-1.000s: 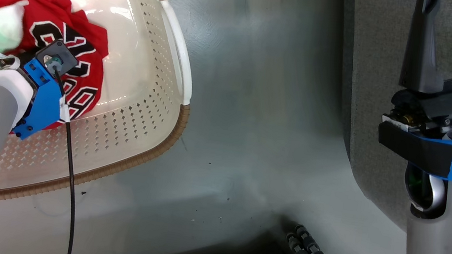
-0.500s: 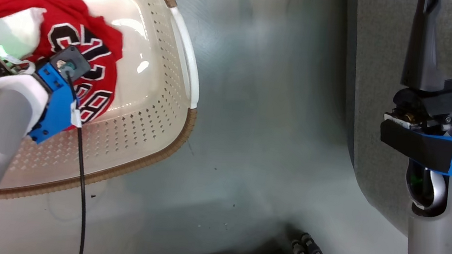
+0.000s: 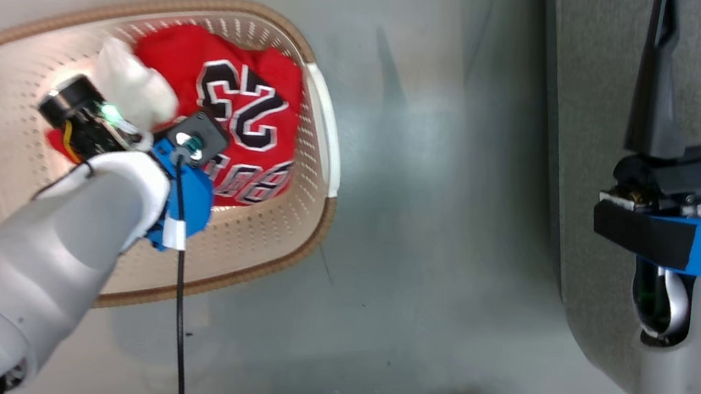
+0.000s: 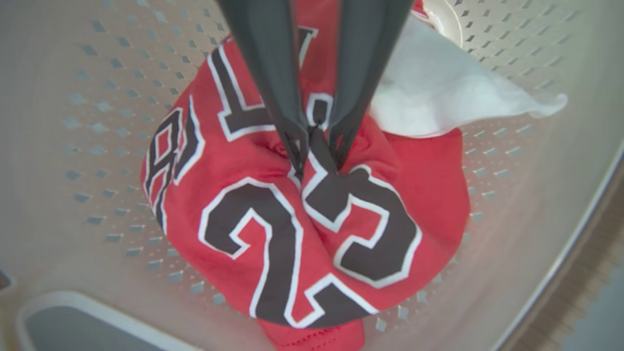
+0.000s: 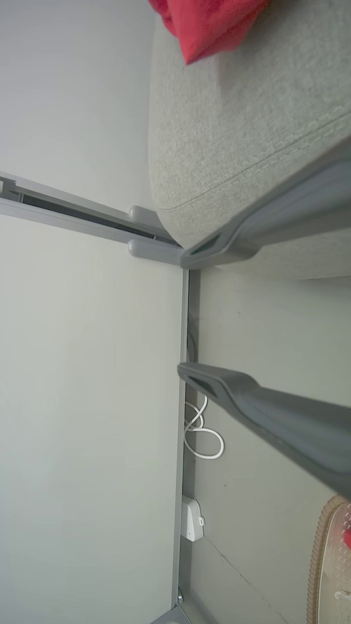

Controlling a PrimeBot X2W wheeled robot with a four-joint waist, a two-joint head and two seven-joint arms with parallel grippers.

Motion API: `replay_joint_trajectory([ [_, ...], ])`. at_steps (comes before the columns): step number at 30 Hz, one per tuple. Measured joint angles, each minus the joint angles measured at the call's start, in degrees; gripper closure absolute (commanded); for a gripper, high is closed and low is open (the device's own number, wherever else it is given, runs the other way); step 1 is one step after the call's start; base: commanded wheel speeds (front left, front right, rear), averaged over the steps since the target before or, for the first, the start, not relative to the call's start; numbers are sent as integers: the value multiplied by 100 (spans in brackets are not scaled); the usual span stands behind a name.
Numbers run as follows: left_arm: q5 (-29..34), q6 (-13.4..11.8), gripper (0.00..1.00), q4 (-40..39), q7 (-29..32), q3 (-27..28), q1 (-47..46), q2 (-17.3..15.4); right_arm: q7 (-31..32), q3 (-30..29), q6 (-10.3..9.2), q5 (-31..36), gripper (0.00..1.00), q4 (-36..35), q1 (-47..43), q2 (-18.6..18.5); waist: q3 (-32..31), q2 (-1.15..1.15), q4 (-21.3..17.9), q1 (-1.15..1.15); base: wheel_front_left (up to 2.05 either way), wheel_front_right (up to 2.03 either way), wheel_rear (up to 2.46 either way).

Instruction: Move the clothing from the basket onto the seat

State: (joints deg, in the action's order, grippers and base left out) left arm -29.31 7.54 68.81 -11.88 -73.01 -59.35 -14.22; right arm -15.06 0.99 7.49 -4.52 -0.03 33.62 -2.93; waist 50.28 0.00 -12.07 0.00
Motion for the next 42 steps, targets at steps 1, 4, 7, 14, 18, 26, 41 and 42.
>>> replay_joint_trajectory([
  [1,-52,0,100,-16,-46,2,22,52,0,-16,0,14,0,34,-46,1,-81,0,36,0,0,0,0],
  [4,-121,0,100,-66,-178,4,65,201,0,-69,0,100,0,101,-150,2,-333,0,150,0,0,0,0],
  [7,-212,0,100,-172,-254,31,141,352,0,-124,0,166,0,168,-287,2,-598,0,269,0,0,0,0],
  [14,-325,-134,100,-810,-310,391,336,442,0,-191,0,218,0,297,-604,-52,-1257,0,543,0,0,0,0],
  [18,-238,-309,100,-1479,-311,704,585,365,0,-253,0,220,0,379,-798,-125,-1650,0,680,-1,0,0,0],
  [26,-30,-526,100,-2576,-310,1372,1037,227,0,-286,0,208,0,534,-1194,-216,-2406,0,916,-1,0,0,0],
  [41,253,-564,100,-3585,-310,2254,1481,381,0,-297,0,148,0,743,-1874,-247,-3581,0,1186,-1,0,0,0],
  [42,274,-563,100,-3601,-311,2285,1482,391,0,-294,0,142,0,754,-1908,-244,-3647,0,1202,-1,0,0,0],
])
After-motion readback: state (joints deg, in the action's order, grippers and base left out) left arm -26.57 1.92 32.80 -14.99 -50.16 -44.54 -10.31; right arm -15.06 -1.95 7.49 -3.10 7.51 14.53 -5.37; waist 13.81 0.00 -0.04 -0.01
